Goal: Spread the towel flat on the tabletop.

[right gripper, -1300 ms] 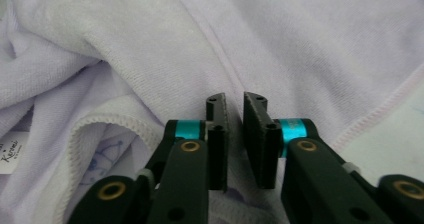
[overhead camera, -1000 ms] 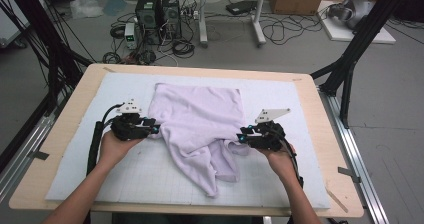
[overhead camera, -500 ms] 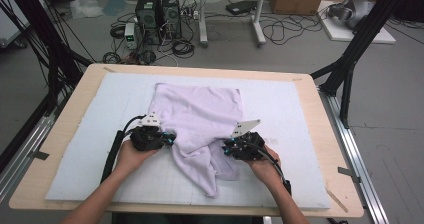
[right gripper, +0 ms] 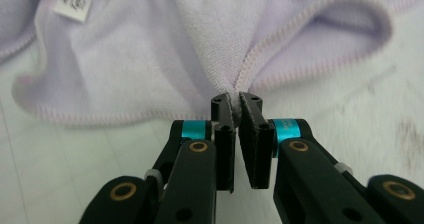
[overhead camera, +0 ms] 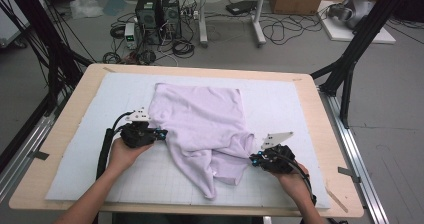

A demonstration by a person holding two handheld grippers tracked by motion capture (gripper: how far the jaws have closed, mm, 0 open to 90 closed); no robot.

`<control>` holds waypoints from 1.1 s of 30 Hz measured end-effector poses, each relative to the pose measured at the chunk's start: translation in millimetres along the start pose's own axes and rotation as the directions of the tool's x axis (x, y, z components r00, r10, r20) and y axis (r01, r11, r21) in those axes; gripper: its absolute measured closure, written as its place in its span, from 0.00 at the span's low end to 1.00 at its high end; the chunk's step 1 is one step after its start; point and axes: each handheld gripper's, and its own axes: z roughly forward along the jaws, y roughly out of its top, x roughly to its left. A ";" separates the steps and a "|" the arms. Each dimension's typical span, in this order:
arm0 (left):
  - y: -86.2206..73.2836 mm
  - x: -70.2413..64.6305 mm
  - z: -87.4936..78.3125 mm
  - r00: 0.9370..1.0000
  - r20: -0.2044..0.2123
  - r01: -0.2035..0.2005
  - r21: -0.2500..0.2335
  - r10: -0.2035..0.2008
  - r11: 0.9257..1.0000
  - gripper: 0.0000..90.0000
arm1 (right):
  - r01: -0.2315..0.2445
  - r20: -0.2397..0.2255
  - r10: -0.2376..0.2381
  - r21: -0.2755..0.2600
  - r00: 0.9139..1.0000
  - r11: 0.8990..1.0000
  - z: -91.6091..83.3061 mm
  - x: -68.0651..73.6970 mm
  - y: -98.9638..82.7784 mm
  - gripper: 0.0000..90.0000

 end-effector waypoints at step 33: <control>11.0 -15.8 -42.3 0.996 0.032 -0.079 -0.039 0.080 0.996 0.98 | 0.163 -0.222 -0.185 -0.115 0.957 0.980 17.0 55.0 47.2 0.97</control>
